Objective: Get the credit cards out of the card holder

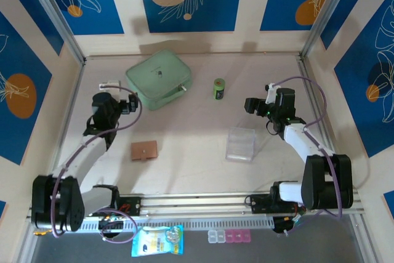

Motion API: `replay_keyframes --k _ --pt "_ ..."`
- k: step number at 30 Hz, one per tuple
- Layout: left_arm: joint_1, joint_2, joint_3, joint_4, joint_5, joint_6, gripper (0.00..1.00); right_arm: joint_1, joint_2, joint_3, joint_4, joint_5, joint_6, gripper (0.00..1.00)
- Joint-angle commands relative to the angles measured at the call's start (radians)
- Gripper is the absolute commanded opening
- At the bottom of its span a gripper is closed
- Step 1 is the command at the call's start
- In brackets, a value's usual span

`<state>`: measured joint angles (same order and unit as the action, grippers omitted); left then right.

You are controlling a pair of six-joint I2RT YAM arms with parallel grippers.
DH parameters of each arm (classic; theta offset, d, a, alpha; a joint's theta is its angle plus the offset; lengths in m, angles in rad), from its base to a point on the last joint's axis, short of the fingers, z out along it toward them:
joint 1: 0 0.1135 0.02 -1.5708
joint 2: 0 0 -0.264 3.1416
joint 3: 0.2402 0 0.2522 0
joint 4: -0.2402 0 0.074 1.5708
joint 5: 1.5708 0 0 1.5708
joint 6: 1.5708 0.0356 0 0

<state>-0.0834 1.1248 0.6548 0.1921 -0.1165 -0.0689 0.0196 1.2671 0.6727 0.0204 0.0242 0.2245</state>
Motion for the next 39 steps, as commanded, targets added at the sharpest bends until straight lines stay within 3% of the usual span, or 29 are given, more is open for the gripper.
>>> replay_keyframes --k 1,3,7,11,12,26,39 --pt "-0.003 -0.052 0.101 -0.39 0.102 -0.124 1.0 0.022 -0.064 0.026 -0.252 0.015 0.097 0.89" --pt "-0.003 -0.062 0.151 -0.513 0.182 -0.132 1.0 0.033 -0.101 0.025 -0.308 0.003 0.122 0.86" --pt "-0.004 -0.067 0.224 -0.703 0.184 -0.121 1.0 0.053 -0.149 0.033 -0.423 0.016 0.174 0.8" --pt "-0.003 -0.051 0.258 -0.797 0.225 -0.085 1.0 0.074 -0.156 0.064 -0.531 0.018 0.206 0.68" --pt "-0.004 -0.048 0.252 -0.799 0.228 -0.077 1.0 0.082 -0.155 0.071 -0.556 0.029 0.211 0.63" --pt "-0.003 -0.074 0.184 -0.779 0.195 -0.035 1.0 0.134 -0.188 0.084 -0.726 0.125 0.234 0.41" --pt "-0.003 -0.111 0.172 -0.773 0.205 -0.034 1.0 0.136 -0.1 0.088 -0.678 0.11 0.231 0.32"
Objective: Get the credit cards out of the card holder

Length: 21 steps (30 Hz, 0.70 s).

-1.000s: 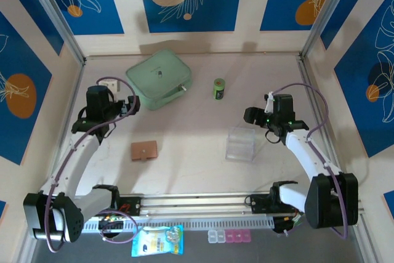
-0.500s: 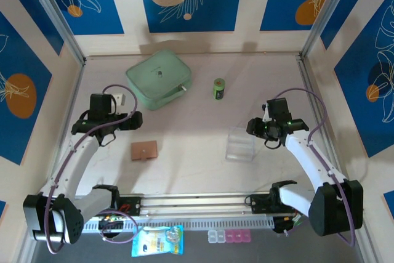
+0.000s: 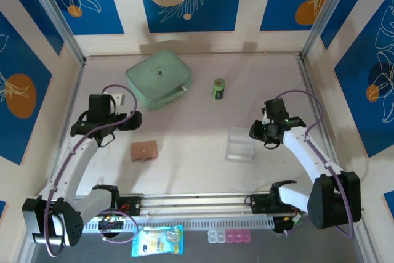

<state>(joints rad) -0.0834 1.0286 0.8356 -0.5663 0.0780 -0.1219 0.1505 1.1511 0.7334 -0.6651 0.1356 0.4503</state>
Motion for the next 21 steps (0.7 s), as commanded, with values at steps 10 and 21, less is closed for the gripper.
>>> replay_keyframes --k 10,21 --pt "-0.005 -0.014 -0.013 -0.027 0.031 0.0 1.0 0.006 0.057 0.027 0.041 0.0 0.006 0.25" --pt "-0.004 -0.014 -0.024 -0.056 0.078 -0.067 1.0 0.003 0.139 0.065 0.05 0.01 -0.007 0.23"
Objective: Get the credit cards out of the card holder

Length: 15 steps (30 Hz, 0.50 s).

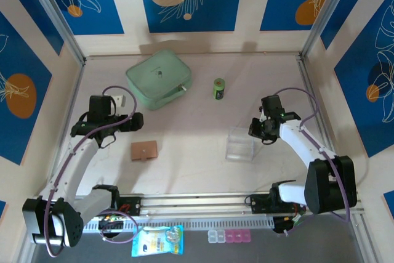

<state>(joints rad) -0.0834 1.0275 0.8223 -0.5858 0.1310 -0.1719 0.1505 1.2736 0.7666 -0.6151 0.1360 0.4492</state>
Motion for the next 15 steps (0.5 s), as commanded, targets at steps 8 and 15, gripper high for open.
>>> replay_keyframes --k 8,15 --pt "-0.006 -0.011 -0.015 -0.036 0.016 -0.011 1.0 0.004 0.057 0.049 0.0 0.02 -0.002 0.18" --pt "-0.005 -0.021 -0.018 -0.032 0.001 -0.004 1.0 0.006 0.066 0.056 -0.005 0.031 -0.01 0.13"
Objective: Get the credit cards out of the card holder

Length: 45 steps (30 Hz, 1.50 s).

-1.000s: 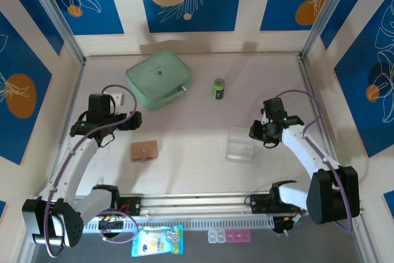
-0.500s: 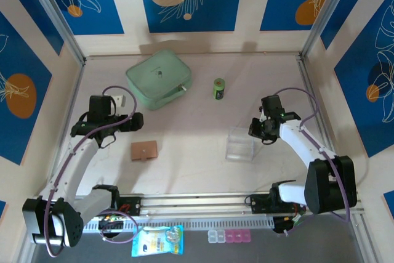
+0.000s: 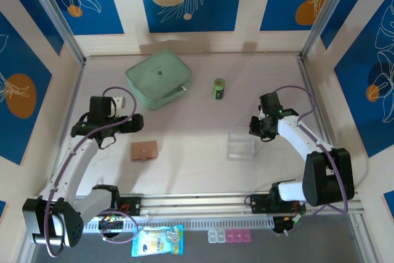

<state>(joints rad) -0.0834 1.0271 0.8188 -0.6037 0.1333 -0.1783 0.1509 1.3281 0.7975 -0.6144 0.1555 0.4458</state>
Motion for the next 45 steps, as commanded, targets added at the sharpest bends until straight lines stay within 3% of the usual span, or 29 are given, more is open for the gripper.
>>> replay_keyframes --k 1,10,17,29,38,45 --pt "-0.004 -0.02 -0.015 -0.015 0.0 0.003 1.0 0.006 0.011 0.025 -0.005 0.013 -0.007 0.13" --pt "-0.005 -0.015 -0.015 -0.013 0.0 0.005 1.0 0.031 0.005 0.031 -0.008 0.036 0.007 0.08" --pt "-0.004 -0.008 -0.011 -0.01 -0.01 0.011 1.0 0.12 0.052 0.111 -0.03 0.085 0.036 0.07" --pt "-0.005 -0.008 -0.01 -0.018 -0.029 0.012 1.0 0.313 0.379 0.482 -0.079 0.14 0.1 0.07" --pt "-0.004 -0.005 -0.01 -0.018 -0.027 0.008 1.0 0.373 0.6 0.729 -0.152 0.149 0.133 0.07" --pt "-0.005 -0.004 -0.011 -0.019 -0.029 0.011 1.0 0.398 0.695 0.821 -0.19 0.163 0.124 0.07"
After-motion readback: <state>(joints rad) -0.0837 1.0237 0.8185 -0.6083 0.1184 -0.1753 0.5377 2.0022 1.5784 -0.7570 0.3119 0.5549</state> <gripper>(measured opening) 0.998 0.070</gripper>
